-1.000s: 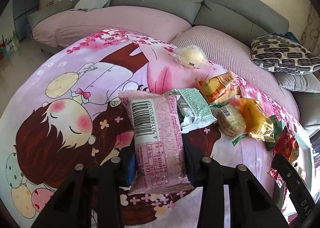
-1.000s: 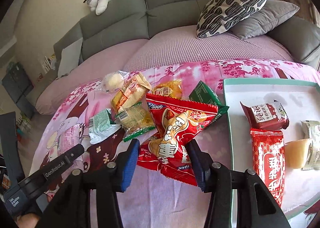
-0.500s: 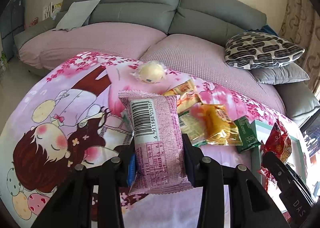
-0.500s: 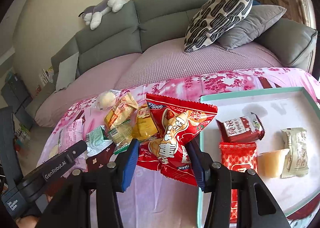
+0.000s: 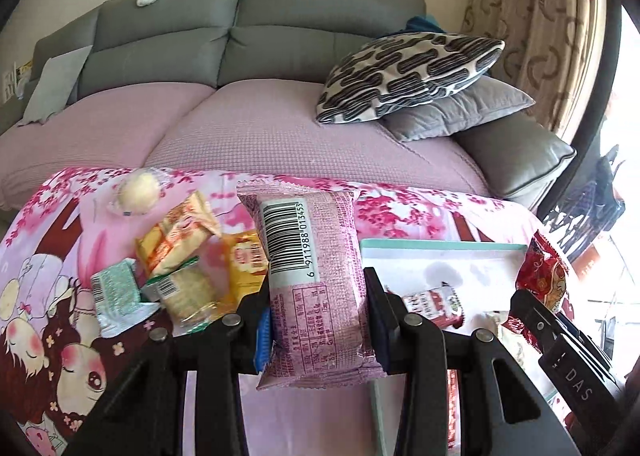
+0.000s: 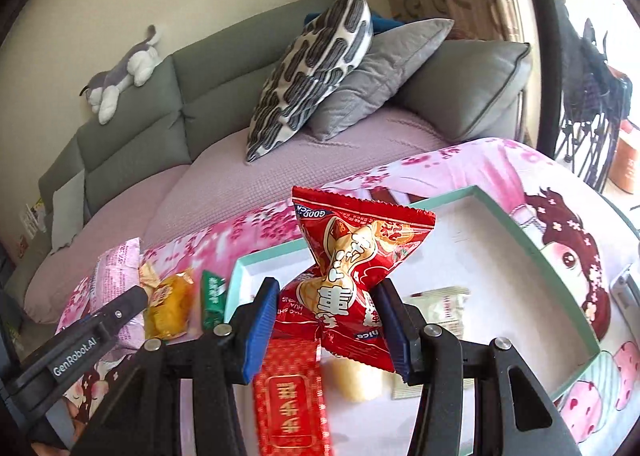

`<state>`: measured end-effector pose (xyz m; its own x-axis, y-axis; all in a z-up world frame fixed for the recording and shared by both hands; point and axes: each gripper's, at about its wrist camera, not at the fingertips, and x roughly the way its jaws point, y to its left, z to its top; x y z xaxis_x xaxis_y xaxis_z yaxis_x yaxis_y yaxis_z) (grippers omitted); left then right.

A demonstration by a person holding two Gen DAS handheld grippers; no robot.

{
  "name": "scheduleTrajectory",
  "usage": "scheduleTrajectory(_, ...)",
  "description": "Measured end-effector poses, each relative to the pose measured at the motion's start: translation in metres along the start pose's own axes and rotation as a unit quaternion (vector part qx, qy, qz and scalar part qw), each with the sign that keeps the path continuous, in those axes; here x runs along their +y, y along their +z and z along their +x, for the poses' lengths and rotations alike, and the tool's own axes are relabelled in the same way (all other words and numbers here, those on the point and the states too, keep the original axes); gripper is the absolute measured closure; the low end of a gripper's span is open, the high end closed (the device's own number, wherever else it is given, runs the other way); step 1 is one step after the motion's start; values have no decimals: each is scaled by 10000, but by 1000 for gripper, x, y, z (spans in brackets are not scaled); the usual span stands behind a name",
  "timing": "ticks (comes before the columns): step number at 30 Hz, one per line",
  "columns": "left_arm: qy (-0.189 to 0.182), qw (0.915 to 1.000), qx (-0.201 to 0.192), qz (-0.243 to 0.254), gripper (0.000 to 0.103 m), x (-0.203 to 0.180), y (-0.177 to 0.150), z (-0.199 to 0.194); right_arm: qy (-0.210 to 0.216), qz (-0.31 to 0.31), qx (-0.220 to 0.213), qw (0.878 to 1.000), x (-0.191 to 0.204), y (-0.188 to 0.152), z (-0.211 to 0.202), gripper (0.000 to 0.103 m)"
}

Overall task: Organize snacks
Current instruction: 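Carry the pink packet with the left tool while the right tool carries the red bag over the tray, then lower the pink packet and red bag into the tray and open both tools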

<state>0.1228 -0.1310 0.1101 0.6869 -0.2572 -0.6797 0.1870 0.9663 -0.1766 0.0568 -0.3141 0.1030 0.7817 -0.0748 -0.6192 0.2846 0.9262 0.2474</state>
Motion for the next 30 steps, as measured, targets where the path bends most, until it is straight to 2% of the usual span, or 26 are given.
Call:
scheduleTrajectory(8, -489, 9975, 291, 408, 62, -58, 5, 27, -501, 436, -65, 9978, -55, 10, 0, 50)
scheduleTrajectory(16, -744, 9919, 610, 834, 62, -106, 3, 53, -684, 476, 66, 9965, -70, 9, 12, 50)
scheduleTrajectory(23, -811, 9883, 898, 932, 62, -125, -1, 76, -672, 503, 434, 9955, -75, -1, 29, 50)
scheduleTrajectory(30, -794, 9862, 1140, 899, 61, -128, -8, 92, -625, 527, 562, 9951, -77, -2, 35, 50)
